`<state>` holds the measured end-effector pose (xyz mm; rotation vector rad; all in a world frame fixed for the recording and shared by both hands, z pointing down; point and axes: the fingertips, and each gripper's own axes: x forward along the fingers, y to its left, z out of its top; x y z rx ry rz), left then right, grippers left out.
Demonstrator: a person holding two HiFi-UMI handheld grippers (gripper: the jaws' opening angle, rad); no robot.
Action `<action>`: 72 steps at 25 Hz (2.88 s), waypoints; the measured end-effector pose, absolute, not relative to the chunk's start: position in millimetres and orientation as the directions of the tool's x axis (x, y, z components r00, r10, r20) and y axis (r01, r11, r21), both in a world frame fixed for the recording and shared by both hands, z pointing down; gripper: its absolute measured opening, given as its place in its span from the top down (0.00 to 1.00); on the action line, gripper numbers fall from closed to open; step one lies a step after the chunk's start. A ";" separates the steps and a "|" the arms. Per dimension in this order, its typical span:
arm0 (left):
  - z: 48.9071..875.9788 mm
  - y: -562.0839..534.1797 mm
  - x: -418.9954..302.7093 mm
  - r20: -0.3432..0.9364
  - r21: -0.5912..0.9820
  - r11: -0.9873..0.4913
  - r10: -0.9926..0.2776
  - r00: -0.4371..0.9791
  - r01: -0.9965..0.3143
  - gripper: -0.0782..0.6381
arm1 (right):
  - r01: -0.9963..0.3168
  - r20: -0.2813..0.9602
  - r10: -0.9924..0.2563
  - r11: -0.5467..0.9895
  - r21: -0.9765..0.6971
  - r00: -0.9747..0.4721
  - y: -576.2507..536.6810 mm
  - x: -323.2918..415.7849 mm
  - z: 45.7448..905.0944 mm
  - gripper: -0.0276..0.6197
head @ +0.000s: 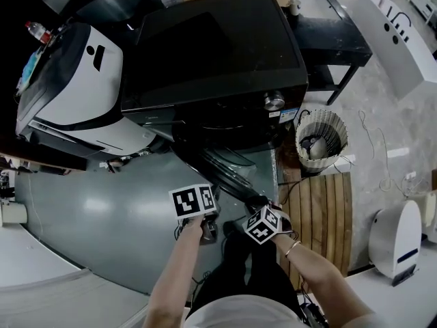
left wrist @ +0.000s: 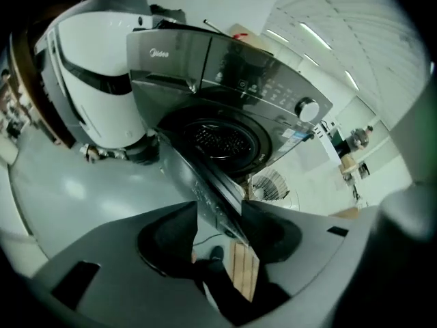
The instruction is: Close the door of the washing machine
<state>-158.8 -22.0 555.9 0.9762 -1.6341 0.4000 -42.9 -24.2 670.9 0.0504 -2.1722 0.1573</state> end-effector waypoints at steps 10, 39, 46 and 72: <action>544.5 -29.2 -168.7 0.914 -0.019 -0.022 -0.406 -0.008 -1.000 0.67 | -0.131 0.826 -0.009 0.988 -0.078 -0.563 -46.4 -38.2 674.2 0.84; 605.3 -75.3 -104.6 0.914 -0.406 -0.872 -0.392 -0.107 -0.274 0.69 | -0.239 0.815 -0.095 0.970 -0.054 -0.571 -76.9 -25.7 681.4 0.82; 606.4 -102.3 -105.0 0.883 -0.467 -0.816 -0.450 -0.131 -0.340 0.69 | -0.305 0.799 -0.165 0.952 -0.023 -0.578 -110.4 -24.2 683.9 0.79; 615.6 -198.2 -130.7 0.750 -0.637 -0.600 -0.626 -0.211 -0.483 0.69 | -0.371 0.718 -0.352 0.918 0.139 -0.600 -234.7 -52.0 693.9 0.74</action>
